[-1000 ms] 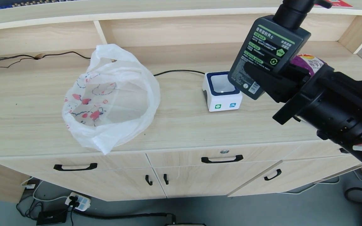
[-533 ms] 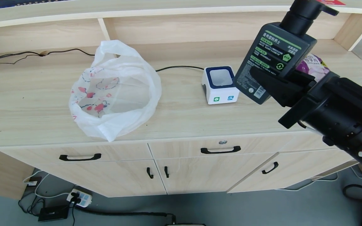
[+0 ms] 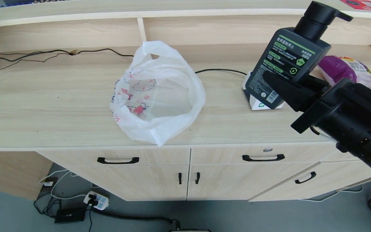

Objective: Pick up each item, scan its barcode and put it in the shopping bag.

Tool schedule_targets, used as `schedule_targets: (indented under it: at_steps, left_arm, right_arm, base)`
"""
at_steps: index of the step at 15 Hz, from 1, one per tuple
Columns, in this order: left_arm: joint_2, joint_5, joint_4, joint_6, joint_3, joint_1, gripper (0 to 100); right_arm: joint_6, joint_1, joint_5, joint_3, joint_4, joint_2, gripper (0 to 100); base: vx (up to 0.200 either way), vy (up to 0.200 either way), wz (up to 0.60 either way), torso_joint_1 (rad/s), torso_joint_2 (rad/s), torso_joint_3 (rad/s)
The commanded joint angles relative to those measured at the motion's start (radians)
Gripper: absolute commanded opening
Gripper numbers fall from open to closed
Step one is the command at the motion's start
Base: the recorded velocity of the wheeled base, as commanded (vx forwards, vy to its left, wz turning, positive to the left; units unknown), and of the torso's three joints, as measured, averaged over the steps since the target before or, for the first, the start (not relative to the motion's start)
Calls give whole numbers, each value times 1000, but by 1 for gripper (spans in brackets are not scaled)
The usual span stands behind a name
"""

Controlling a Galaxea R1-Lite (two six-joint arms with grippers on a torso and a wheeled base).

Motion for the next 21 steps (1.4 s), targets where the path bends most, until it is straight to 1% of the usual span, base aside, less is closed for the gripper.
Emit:
schedule_targets:
  at_steps: [1, 3, 7, 10, 12, 14, 15, 16, 18, 19, 21]
  left_arm:
    - [0, 0, 0, 0, 0, 0, 100]
    - [0, 0, 0, 5, 0, 0, 100]
    - [0, 0, -1, 6, 0, 0, 100]
    - [0, 0, -3, 8, 0, 1, 100]
    - [0, 0, -3, 9, 0, 1, 100]
    - [0, 0, -6, 13, 0, 1, 100]
    - [0, 0, -6, 11, 0, 0, 100]
    - [0, 0, -6, 11, 0, 0, 100]
    - [0, 2, -7, 9, 0, 1, 100]
    - [0, 2, -7, 9, 0, 1, 100]
    - [0, 2, -9, 11, 0, 1, 100]
  right_arm:
    - [0, 0, 1, 6, 1, 0, 0]
    - [3, -1, -1, 14, 1, 0, 0]
    - [6, -32, 4, 0, 6, 10, 0]
    - [-4, -115, 12, -17, 4, 95, 0]
    - [-87, -164, 85, -34, 1, 150, 0]
    - [-238, -225, 200, -124, -40, 250, 0]
    - [-279, -236, 230, -181, -65, 293, 0]
    - [-305, -234, 239, -245, -72, 329, 0]
    - [-351, -227, 262, -328, -72, 386, 0]
    - [-369, -228, 283, -336, -77, 409, 0]
    - [-412, -228, 292, -342, -83, 443, 0]
  base:
    - [0, 0, 600, 2, 2, 12]
    - [0, 0, 600, 10, 5, 2]
    - [0, 0, 600, 4, 1, 0]
    - [0, 0, 0, 0, 0, 0]
    - [0, 0, 0, 0, 0, 0]
    - [0, 0, 0, 0, 0, 0]
    - [0, 0, 0, 0, 0, 0]
    - [0, 0, 0, 0, 0, 0]
    - [0, 0, 0, 0, 0, 0]
    - [0, 0, 0, 0, 0, 0]
    - [0, 0, 0, 0, 0, 0]
